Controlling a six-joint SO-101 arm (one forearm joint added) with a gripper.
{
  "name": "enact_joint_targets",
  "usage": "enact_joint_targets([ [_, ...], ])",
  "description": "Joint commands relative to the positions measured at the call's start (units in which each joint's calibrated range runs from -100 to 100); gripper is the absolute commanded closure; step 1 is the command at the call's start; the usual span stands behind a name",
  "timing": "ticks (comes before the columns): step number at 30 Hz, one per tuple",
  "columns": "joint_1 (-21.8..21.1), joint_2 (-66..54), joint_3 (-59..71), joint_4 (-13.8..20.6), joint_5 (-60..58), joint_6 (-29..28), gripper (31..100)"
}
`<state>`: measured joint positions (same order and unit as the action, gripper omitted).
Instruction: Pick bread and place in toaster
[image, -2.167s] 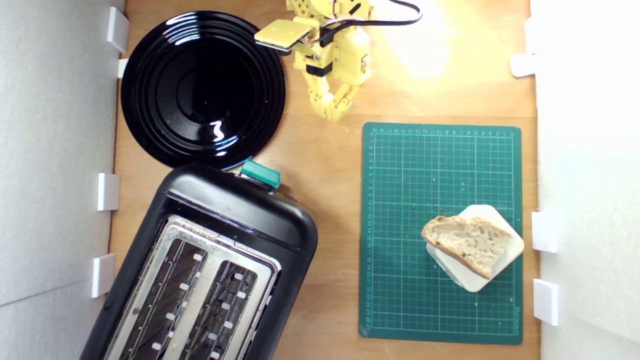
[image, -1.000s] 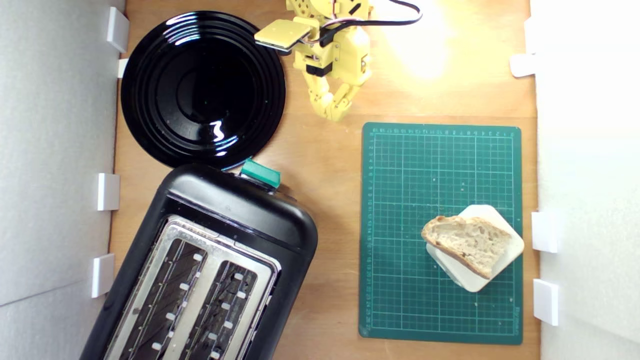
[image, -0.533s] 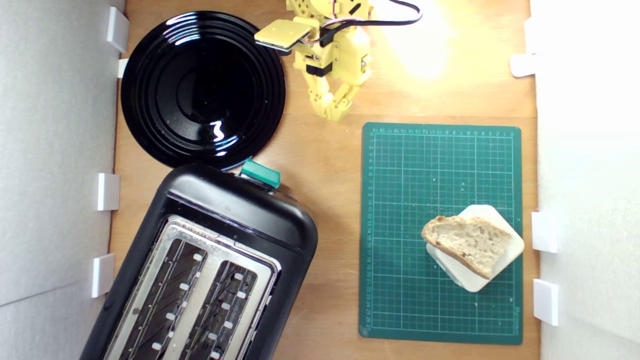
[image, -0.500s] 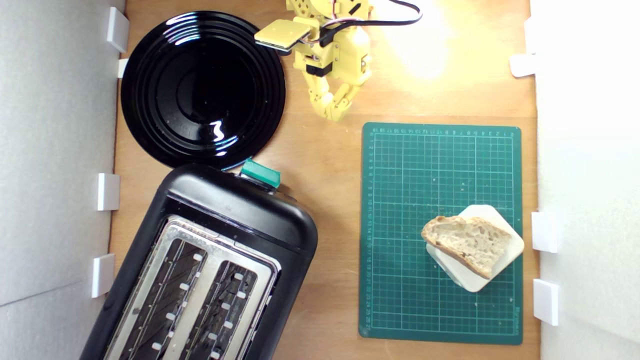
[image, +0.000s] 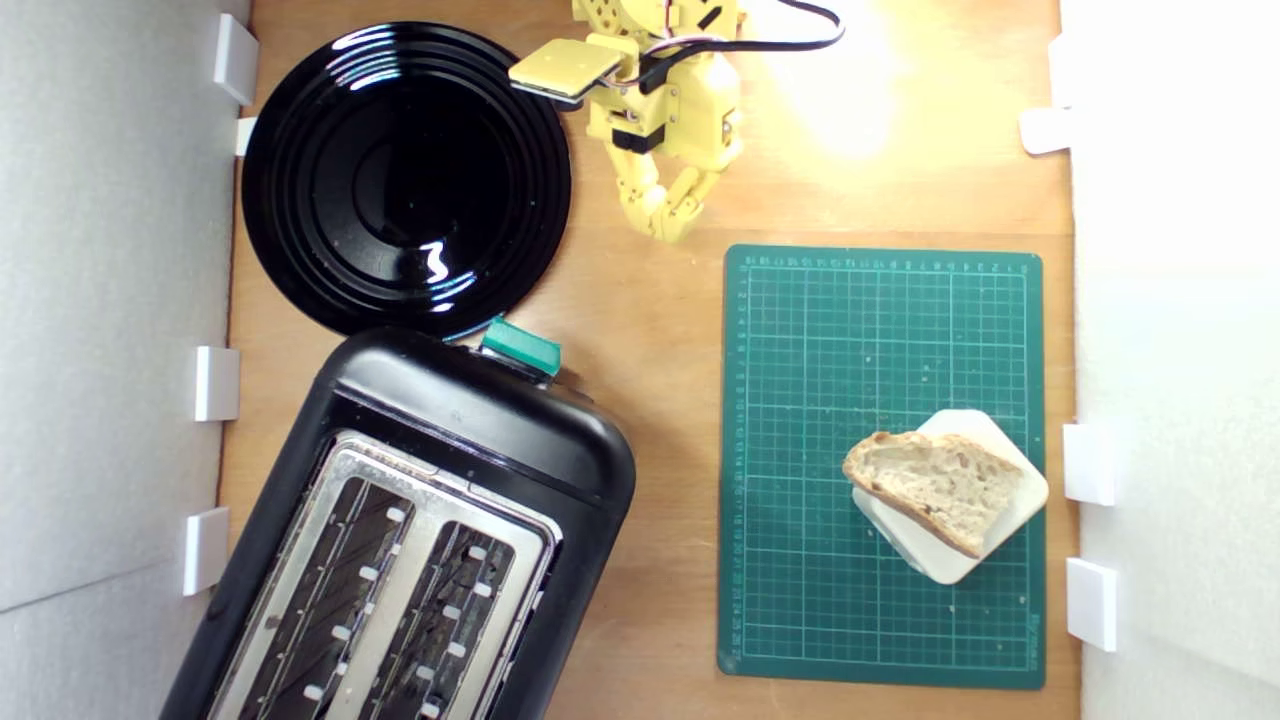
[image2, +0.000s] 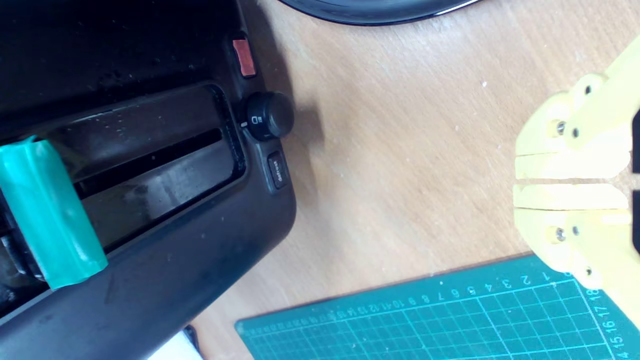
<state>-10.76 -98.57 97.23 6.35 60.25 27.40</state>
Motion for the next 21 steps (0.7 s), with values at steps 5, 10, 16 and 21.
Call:
enact_joint_targets([
  [5,-0.45,-0.1,0.32,-1.73,0.24,-0.07,99.4],
  [10,-0.53,-0.1,0.14,-2.64,0.16,0.3,99.4],
  [16,-0.53,-0.01,0.23,-2.91,0.16,0.35,99.4],
  [21,-0.53,-0.01,0.05,-3.27,-0.1,0.35,99.4],
])
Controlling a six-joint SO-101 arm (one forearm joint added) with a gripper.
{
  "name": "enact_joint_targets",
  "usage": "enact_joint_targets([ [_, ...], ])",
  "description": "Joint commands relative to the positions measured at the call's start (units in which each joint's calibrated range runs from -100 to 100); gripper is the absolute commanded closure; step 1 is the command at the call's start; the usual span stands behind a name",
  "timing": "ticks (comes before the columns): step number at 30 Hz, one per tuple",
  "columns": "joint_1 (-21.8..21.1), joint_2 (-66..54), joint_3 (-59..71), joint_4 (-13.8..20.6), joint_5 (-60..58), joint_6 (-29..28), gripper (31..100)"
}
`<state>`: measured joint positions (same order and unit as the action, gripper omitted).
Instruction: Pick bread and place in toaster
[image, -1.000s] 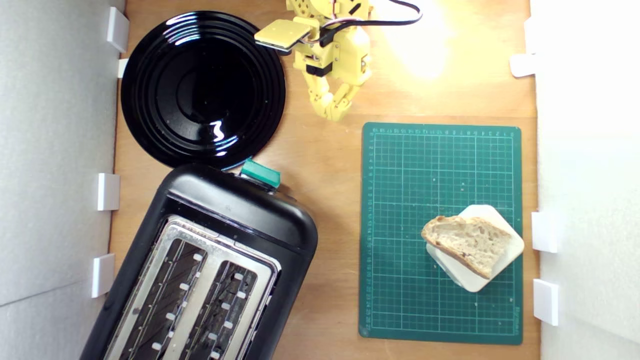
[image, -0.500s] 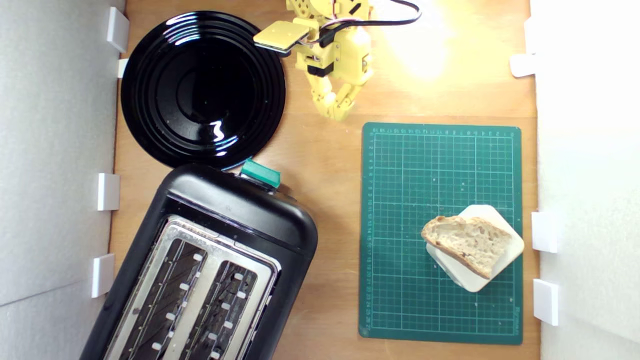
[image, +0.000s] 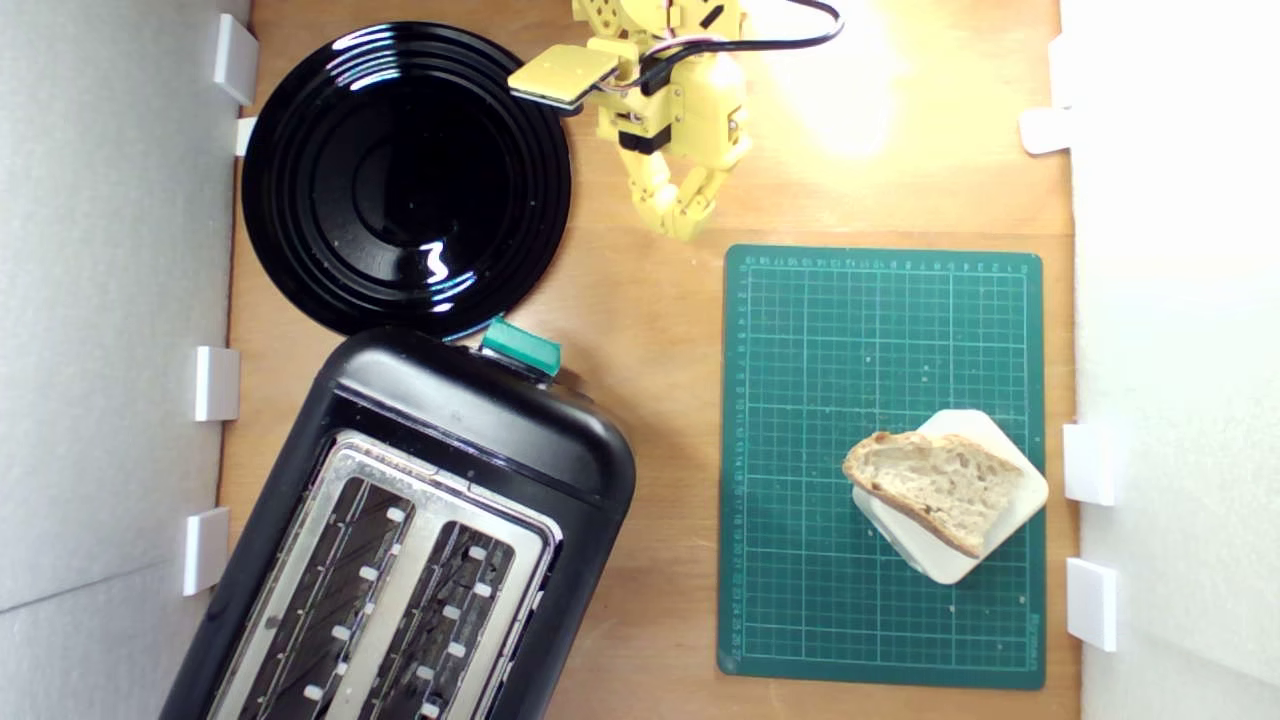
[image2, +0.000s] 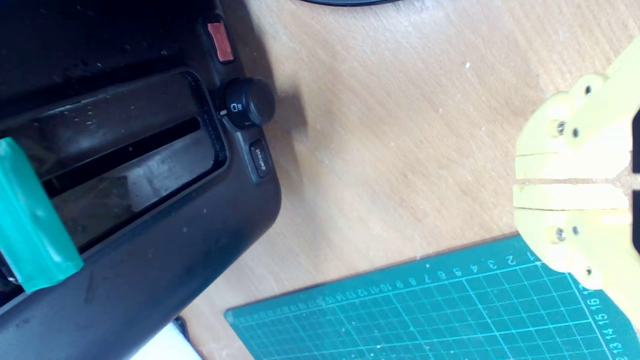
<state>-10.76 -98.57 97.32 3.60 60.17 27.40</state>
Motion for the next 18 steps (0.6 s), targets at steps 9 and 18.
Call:
enact_joint_targets([
  [9,-0.53,3.4,-1.04,-2.06,-2.4,0.35,99.4],
  [18,0.36,13.05,-1.68,-1.24,-24.16,-0.12,99.4],
])
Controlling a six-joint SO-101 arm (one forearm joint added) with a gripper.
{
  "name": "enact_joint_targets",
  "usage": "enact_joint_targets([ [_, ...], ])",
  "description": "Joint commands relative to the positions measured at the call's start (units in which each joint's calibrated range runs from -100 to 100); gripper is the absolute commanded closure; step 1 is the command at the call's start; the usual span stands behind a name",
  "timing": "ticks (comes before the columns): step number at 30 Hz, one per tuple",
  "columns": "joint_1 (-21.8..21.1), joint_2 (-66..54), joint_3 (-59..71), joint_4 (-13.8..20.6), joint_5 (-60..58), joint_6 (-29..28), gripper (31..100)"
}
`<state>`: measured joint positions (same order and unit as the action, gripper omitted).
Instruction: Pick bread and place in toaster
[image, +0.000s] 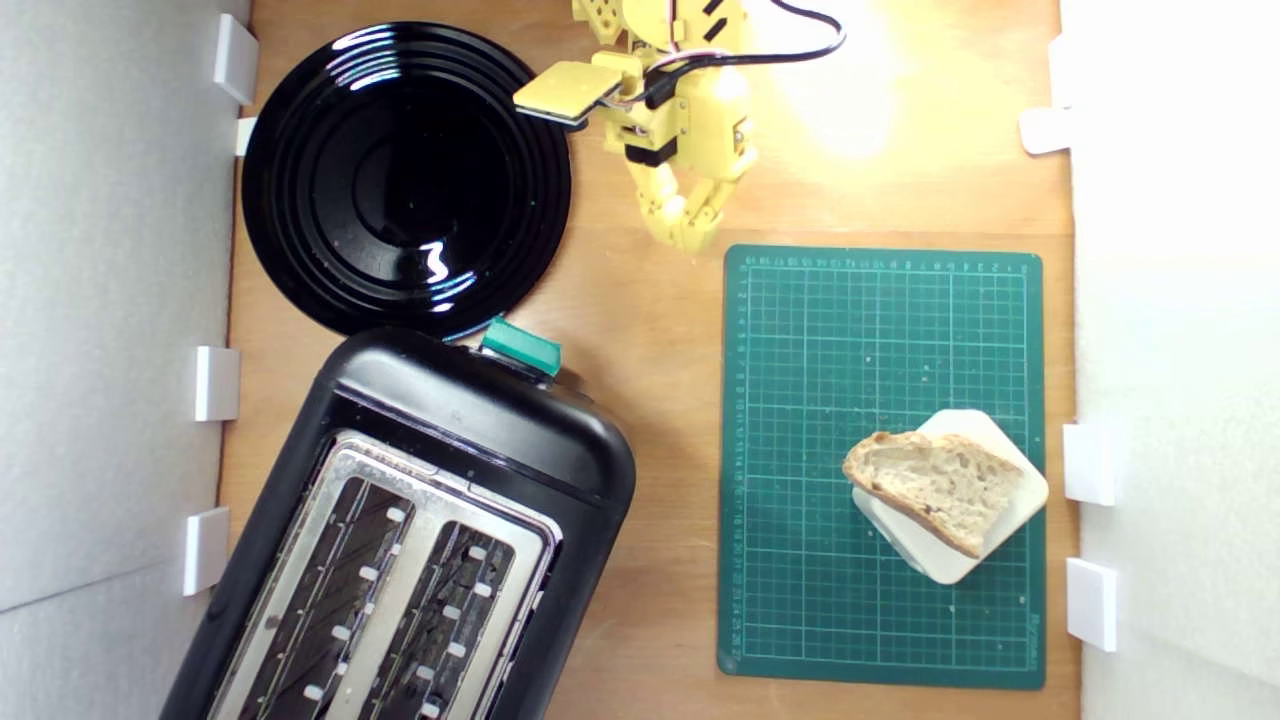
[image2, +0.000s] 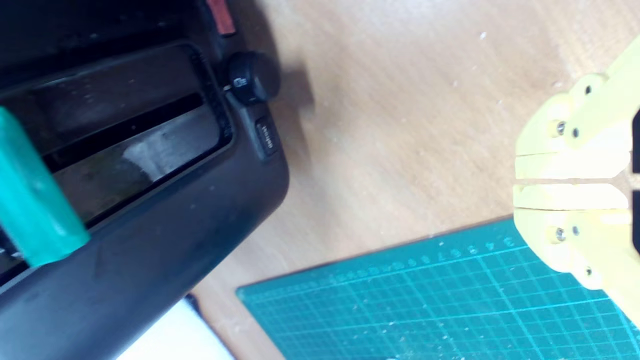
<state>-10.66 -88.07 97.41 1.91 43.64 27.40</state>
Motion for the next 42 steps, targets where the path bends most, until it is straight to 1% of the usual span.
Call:
enact_joint_targets([
  [1,0.27,3.38,-1.77,0.45,-9.69,-0.12,99.4],
  [6,0.27,8.95,-1.68,-0.37,-23.34,-0.17,99.4],
  [12,-0.05,21.68,-1.59,-0.55,-41.43,-1.06,99.4],
  [14,0.03,26.92,-1.59,-0.55,-46.55,-3.31,99.4],
  [16,0.19,31.83,-1.59,-0.55,-50.64,-7.23,99.4],
  [20,0.27,38.65,-1.59,0.45,-55.08,-13.98,99.4],
  [24,-0.38,43.9,-1.59,0.45,-61.39,-17.49,99.4],
  [28,-0.62,50.8,-1.59,0.63,-70.95,-18.9,99.4],
  [33,-2.79,59.87,-1.59,5.71,-82.04,-18.95,99.4],
  [37,-3.36,66.03,-1.68,9.97,-88.95,-18.95,99.4],
  [39,-2.71,68.94,-1.68,11.42,-92.53,-18.95,99.4],
  [42,-2.63,71.77,-1.68,11.42,-95.86,-18.95,99.4],
])
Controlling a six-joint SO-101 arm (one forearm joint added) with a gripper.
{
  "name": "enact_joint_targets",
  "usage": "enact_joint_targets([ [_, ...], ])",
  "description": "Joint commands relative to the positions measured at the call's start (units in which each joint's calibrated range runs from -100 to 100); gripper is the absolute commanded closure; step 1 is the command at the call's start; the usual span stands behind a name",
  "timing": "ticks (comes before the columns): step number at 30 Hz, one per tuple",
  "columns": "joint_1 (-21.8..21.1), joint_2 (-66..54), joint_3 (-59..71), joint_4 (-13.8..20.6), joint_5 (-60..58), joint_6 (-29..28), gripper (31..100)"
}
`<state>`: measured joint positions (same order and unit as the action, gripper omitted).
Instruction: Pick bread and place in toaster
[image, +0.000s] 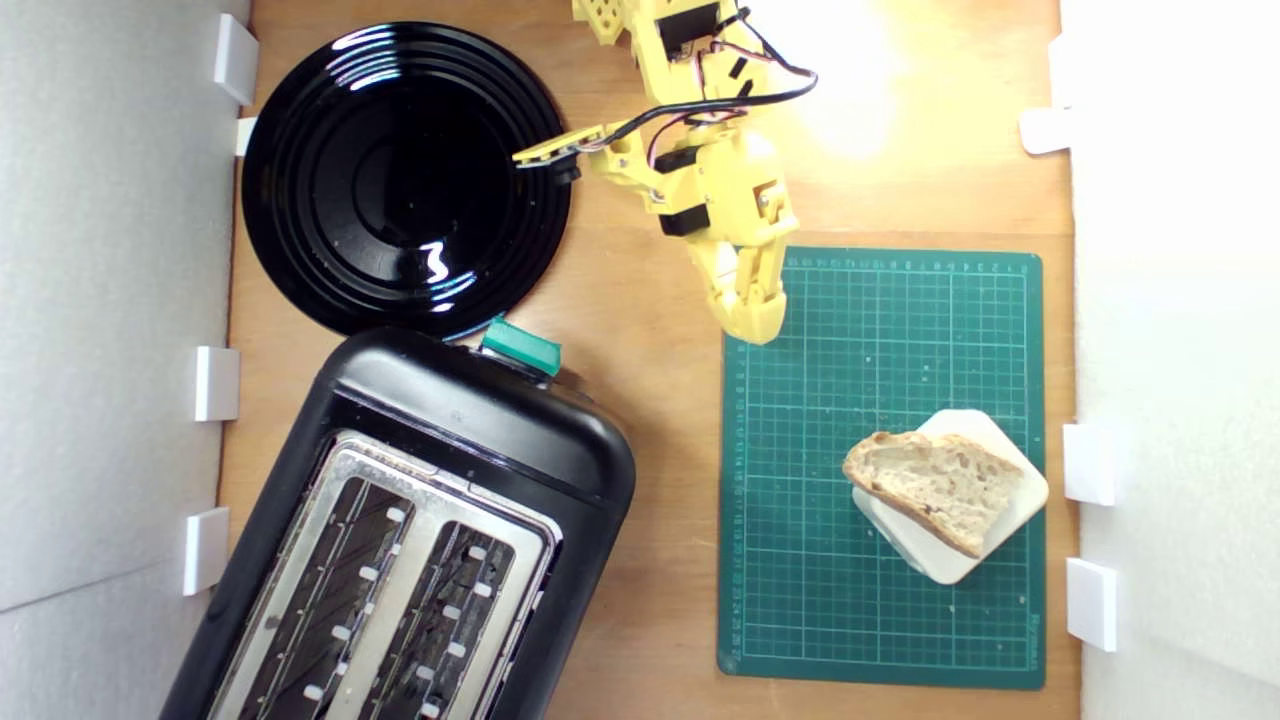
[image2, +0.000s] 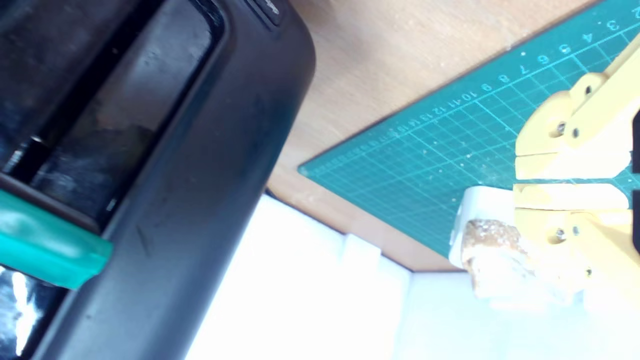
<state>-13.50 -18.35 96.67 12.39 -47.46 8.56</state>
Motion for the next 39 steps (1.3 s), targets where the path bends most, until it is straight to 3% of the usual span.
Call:
enact_joint_targets([
  [1,0.21,2.71,-0.94,0.93,-5.53,-0.12,99.4],
  [11,0.29,9.95,-5.39,0.93,-6.38,-0.12,99.3],
  [15,0.85,12.11,-8.47,5.28,-6.38,-0.17,99.3],
  [18,1.09,12.7,-10.2,6.74,-6.38,-0.17,99.3],
  [39,0.04,27.17,-23.27,6.01,-6.21,0.15,99.4],
])
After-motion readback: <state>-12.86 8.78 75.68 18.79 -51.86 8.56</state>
